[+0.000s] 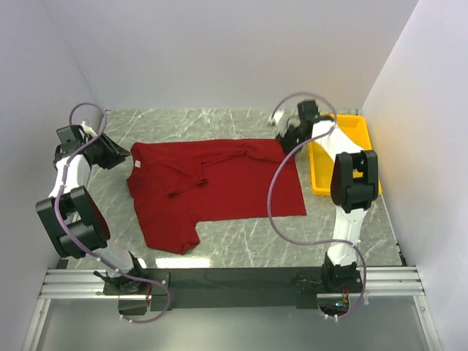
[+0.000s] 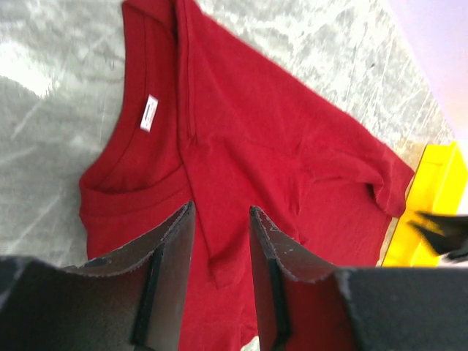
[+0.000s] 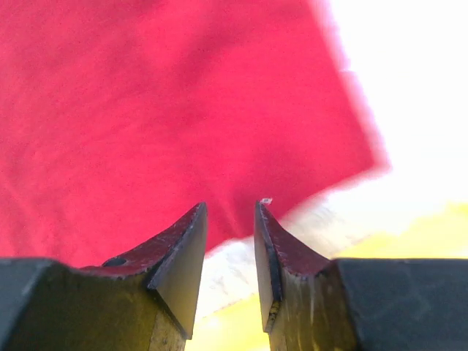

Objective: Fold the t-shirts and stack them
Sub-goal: Fold the tshirt

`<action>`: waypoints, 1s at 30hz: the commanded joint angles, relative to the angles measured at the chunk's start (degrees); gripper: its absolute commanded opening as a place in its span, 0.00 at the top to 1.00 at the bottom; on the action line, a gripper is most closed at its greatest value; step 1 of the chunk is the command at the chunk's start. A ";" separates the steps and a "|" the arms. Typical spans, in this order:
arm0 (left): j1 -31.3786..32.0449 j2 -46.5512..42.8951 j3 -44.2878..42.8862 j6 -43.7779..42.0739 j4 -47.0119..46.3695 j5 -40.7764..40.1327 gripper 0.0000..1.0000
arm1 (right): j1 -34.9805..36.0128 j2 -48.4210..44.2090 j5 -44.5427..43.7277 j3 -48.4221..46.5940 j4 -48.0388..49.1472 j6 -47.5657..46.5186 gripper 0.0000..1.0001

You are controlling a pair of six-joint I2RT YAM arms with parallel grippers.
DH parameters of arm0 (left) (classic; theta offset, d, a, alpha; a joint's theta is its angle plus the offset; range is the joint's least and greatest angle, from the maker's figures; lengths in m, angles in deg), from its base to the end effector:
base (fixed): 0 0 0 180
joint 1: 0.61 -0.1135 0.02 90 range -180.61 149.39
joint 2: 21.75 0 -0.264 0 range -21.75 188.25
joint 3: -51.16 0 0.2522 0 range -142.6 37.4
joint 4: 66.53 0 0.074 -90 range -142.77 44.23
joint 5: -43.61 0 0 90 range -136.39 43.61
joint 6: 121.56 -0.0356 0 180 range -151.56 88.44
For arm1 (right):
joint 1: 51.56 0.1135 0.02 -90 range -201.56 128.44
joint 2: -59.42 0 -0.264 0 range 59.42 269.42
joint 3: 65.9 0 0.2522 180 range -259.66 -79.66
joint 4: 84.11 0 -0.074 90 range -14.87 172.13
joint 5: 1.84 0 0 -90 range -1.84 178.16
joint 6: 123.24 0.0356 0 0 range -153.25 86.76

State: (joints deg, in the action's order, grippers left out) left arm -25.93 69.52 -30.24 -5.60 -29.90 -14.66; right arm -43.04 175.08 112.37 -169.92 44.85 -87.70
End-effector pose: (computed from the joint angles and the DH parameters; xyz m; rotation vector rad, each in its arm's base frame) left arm 0.3209 0.1311 0.2586 -0.7630 2.1946 -0.6613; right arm 0.4233 0.0782 0.2060 -1.4351 2.0902 0.2598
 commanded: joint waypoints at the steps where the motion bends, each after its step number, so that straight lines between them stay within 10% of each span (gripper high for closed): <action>1: -0.34 -3.72 1.80 -1.87 0.24 1.67 0.59 | -1.92 2.71 -3.10 -14.44 1.70 17.31 0.61; 7: -0.34 -5.13 4.44 -0.38 -1.43 1.85 0.59 | -0.69 17.22 -15.74 -35.84 -7.45 34.04 0.62; 30: -0.34 -4.16 6.99 0.59 -3.36 2.29 0.59 | -0.52 21.45 -22.98 -29.89 -7.54 41.27 0.57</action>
State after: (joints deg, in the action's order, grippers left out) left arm -25.93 66.24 -23.90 -5.15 -31.56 -13.61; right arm -43.70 195.65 90.27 -200.30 38.17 -47.88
